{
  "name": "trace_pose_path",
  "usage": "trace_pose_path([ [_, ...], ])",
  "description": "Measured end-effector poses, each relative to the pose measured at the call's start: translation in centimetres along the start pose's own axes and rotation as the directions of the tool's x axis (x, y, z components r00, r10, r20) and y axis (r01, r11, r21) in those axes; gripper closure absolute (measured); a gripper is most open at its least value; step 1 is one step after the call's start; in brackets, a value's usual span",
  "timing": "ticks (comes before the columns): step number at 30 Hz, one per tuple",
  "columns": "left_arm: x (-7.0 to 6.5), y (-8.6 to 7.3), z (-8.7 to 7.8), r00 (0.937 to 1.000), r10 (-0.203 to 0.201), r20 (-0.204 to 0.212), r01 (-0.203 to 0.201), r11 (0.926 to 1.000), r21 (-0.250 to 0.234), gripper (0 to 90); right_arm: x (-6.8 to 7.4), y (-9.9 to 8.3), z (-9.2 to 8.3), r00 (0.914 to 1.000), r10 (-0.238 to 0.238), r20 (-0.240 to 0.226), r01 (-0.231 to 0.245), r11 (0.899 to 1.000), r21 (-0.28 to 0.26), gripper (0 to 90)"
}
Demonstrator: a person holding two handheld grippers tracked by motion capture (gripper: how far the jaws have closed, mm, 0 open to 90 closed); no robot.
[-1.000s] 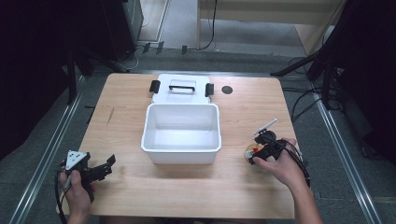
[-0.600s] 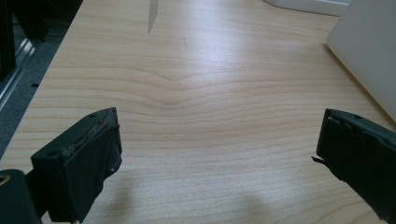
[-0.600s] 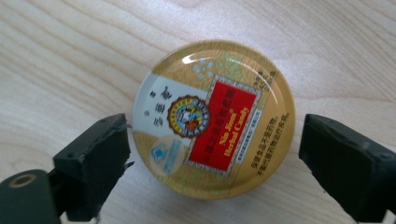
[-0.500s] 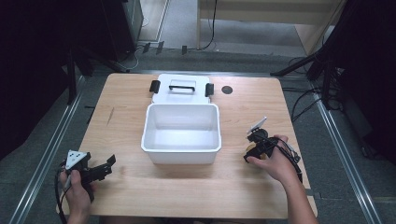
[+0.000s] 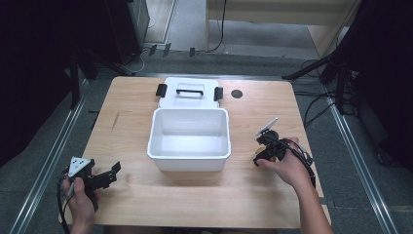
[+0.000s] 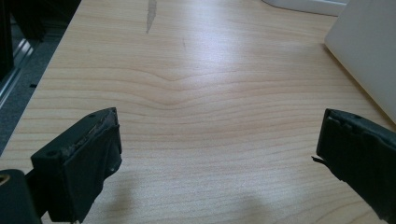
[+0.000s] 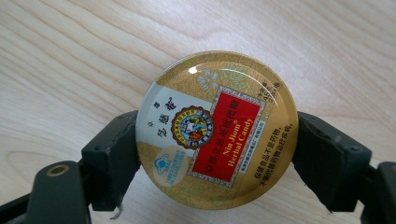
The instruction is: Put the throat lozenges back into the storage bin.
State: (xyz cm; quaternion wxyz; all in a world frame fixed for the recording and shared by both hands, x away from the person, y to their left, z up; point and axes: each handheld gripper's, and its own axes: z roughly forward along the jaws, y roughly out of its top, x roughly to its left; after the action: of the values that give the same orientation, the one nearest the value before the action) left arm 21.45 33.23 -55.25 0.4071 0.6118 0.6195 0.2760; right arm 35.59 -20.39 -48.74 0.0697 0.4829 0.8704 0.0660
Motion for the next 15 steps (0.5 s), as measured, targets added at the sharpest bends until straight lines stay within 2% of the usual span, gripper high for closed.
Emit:
trace_pose_path([
  [9, 0.0, 0.0, 0.0, 1.0, 0.002, 0.002, -0.002, 1.0, 0.0, 0.7, 0.3, 0.8, -2.2, 0.9989, -0.046, 0.006, 0.046, 0.998, -0.032, 20.2],
  [12, 0.0, 0.0, 0.0, 1.0, 0.002, 0.003, -0.002, 1.0, 0.0, 0.7, 0.6, 1.4, -3.4, 0.9989, -0.046, 0.007, 0.047, 0.998, -0.052, 20.2],
  [15, 0.0, 0.0, 0.0, 1.0, 0.003, 0.004, -0.003, 1.0, 0.002, 0.7, 0.7, 1.7, -3.8, 0.9985, -0.053, 0.007, 0.054, 0.997, -0.062, 20.3],
])
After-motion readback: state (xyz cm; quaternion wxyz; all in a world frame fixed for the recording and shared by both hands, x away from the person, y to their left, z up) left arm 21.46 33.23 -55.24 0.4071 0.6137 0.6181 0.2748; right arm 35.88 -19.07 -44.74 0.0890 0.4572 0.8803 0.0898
